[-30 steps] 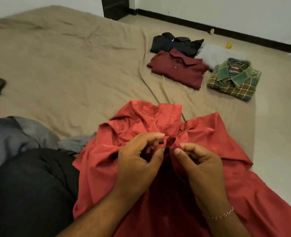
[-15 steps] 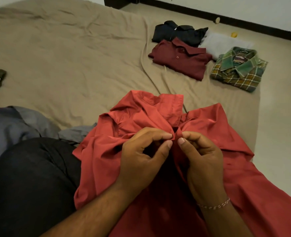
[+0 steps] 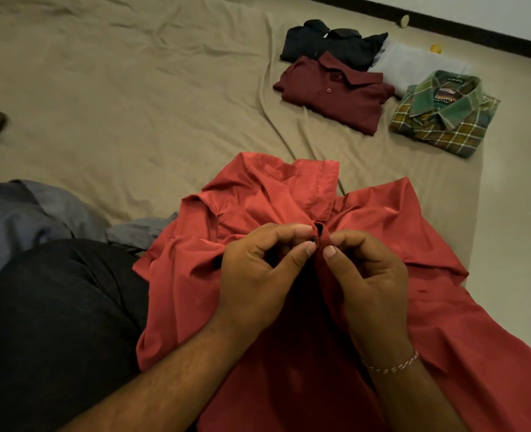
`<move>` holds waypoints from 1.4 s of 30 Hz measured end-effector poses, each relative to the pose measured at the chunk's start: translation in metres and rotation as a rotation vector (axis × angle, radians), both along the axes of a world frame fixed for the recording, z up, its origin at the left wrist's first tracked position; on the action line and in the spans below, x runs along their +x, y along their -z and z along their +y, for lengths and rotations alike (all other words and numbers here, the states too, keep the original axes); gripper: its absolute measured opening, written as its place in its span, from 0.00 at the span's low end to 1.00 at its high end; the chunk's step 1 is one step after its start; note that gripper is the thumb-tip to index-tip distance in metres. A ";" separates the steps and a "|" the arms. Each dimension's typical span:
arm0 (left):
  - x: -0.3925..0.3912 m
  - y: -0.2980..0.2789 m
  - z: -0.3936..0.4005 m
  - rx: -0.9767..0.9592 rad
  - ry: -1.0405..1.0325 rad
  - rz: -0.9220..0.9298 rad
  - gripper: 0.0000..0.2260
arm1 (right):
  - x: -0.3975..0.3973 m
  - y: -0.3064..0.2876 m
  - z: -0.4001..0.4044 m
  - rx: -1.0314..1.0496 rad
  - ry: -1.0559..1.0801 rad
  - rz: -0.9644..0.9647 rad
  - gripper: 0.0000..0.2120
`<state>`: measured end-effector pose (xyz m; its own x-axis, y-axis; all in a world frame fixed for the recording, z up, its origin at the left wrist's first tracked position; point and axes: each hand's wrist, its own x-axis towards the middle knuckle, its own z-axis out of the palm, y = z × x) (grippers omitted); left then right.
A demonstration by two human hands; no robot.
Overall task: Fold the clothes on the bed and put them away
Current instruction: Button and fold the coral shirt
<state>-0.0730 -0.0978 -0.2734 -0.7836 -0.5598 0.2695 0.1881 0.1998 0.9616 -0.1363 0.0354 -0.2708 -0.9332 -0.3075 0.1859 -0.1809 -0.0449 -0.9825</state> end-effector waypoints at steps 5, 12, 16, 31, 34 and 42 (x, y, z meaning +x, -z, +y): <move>-0.001 0.001 0.001 0.068 0.021 0.006 0.10 | 0.000 0.005 -0.002 -0.012 0.013 -0.047 0.05; -0.001 0.002 0.001 0.071 0.038 -0.026 0.08 | 0.002 0.003 -0.004 -0.091 0.035 -0.104 0.04; 0.000 0.001 0.003 0.023 0.049 -0.038 0.07 | 0.001 0.001 -0.003 -0.155 0.153 -0.073 0.04; -0.001 0.004 0.003 0.088 0.039 -0.018 0.07 | 0.004 0.006 -0.008 -0.122 0.020 -0.066 0.12; -0.001 0.004 0.004 0.153 0.048 -0.017 0.07 | 0.005 0.003 -0.009 -0.158 0.011 -0.070 0.12; -0.003 0.007 0.002 0.209 0.047 -0.020 0.06 | 0.004 0.003 -0.009 -0.190 -0.006 -0.132 0.10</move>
<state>-0.0760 -0.0962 -0.2809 -0.8142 -0.5645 0.1357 0.1730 -0.0129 0.9848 -0.1320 0.0262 -0.2736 -0.9516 -0.2841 0.1176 -0.0507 -0.2321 -0.9714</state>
